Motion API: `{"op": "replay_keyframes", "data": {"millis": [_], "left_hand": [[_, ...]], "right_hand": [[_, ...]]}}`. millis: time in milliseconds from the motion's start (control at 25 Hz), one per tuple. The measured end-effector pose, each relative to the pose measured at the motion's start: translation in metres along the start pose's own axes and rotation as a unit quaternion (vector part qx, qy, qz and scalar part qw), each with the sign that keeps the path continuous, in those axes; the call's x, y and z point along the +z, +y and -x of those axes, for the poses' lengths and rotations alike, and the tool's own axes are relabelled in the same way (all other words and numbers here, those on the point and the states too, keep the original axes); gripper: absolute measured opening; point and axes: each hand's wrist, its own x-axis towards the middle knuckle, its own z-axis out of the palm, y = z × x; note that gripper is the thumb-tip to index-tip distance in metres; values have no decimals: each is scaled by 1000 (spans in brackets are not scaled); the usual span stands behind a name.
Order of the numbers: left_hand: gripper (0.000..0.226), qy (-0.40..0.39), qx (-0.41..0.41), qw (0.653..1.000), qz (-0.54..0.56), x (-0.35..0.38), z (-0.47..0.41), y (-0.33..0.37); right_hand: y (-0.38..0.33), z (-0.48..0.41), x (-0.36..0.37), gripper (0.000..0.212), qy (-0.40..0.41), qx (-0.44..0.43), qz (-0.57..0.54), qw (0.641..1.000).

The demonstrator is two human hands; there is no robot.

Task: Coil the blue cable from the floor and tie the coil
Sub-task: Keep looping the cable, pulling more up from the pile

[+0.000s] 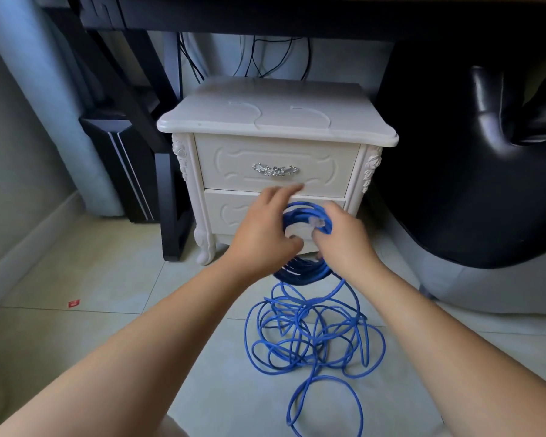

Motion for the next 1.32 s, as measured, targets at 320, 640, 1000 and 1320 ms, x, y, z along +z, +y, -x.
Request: {"op": "replay_keyframes", "data": {"millis": [320, 640, 1000, 1320], "left_hand": [[81, -49, 26, 965, -255, 12, -7, 1], [12, 100, -152, 981, 67, 4, -13, -8], [12, 184, -345, 830, 397, 16, -6, 3], [2, 172, -406, 762, 474, 16, -3, 2]], "right_hand": [[-19, 11, 6, 27, -37, -138, 242, 960], [-10, 3, -1, 18, 9, 36, -41, 998], [-6, 8, 14, 13, -36, 139, -513, 846], [-5, 12, 24, 18, 14, 134, -430, 893]]}}
